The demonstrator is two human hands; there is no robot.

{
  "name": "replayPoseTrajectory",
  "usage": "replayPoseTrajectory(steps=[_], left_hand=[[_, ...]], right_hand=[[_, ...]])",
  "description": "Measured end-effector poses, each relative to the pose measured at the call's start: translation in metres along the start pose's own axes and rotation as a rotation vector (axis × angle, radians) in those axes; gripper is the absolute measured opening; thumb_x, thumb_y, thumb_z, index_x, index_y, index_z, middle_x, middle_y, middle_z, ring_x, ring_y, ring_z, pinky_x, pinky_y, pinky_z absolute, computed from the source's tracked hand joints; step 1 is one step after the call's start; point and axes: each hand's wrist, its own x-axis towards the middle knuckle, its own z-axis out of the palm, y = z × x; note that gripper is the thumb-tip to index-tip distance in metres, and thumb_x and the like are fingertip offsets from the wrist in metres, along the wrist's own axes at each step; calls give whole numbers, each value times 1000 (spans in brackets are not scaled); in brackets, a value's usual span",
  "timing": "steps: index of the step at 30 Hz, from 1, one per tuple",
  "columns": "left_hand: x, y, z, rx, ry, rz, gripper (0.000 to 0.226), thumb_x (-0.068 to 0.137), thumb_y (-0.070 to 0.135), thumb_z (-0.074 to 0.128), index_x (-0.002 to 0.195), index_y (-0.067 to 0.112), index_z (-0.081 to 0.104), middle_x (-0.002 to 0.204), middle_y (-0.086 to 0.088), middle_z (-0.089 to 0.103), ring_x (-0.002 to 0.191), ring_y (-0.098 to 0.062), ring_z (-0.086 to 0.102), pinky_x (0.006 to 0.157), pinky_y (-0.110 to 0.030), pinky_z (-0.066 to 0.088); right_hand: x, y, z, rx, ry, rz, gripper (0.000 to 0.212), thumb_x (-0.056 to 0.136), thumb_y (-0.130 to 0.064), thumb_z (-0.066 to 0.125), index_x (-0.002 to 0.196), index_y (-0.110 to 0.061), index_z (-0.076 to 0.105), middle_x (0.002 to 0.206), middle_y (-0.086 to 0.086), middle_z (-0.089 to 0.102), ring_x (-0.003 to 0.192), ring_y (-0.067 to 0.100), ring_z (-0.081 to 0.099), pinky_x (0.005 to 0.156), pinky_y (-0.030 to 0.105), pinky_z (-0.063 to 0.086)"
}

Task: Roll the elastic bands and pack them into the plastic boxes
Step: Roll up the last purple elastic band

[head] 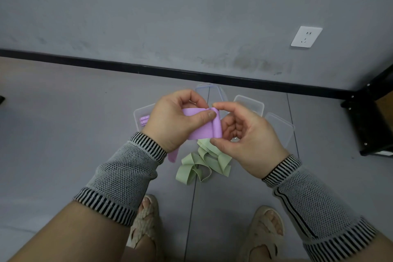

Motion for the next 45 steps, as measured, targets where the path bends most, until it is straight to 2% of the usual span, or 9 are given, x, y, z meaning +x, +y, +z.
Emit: replayPoseTrajectory(steps=[7,12,17,20,25,28,32,40,45], left_hand=[[1,-2,-4,-78,-45,-16,13,78,10,73,76,18,63,68,5,67,63,-5,59,61,-22,51],[1,-1,-5,-89,-62,-18,13,79,9,73,77,17,63,69,2,65,62,-7,57,60,-23,49],[-2,-2,-2,-119,-70,-33,16,76,14,76,78,20,61,66,2,68,58,-7,57,56,-20,49],[-2,-1,0,-99,-59,-40,14,78,12,74,78,18,61,64,3,67,56,-6,56,55,-19,47],[0,0,-5,-203,-87,-72,13,80,5,69,80,16,62,64,4,67,58,-7,57,55,-18,48],[-1,1,-4,-262,-128,-83,12,82,2,65,82,13,61,65,0,66,57,-8,57,54,-18,47],[-1,-1,-4,-190,-150,-65,12,82,5,67,82,16,62,66,1,67,58,-7,57,55,-18,48],[0,-4,-2,-36,-64,-7,10,75,14,76,78,17,67,74,-4,71,65,-7,61,62,-23,51],[0,-1,-6,-151,-73,-65,7,78,9,72,79,12,65,67,-1,69,61,-9,60,59,-21,51]], right_hand=[[-1,-2,-3,81,-72,-9,69,73,7,73,120,-38,51,80,-3,59,72,10,57,75,26,53],[0,-2,-4,152,-73,26,64,71,7,74,116,-33,54,78,-6,58,71,10,57,73,24,51],[1,1,-3,53,-27,8,57,70,2,74,109,-35,58,73,-6,57,68,16,56,73,32,54],[1,0,-2,-23,-22,-30,57,70,-4,74,111,-40,57,73,-8,55,69,16,55,73,30,54],[1,0,-3,218,-72,31,63,67,-2,73,117,-36,55,83,-3,57,76,13,56,71,22,51],[2,-1,-4,233,-92,46,65,69,3,76,119,-31,54,90,5,64,77,14,60,71,24,52],[1,-3,-5,191,-90,53,60,70,13,74,115,-24,56,78,3,65,67,9,59,70,21,51],[0,-2,-5,-25,-34,12,54,69,-4,75,106,-40,59,75,2,63,71,21,61,75,38,55],[1,-3,-6,150,-97,27,61,70,2,72,115,-37,57,78,-1,57,71,13,55,71,24,52]])
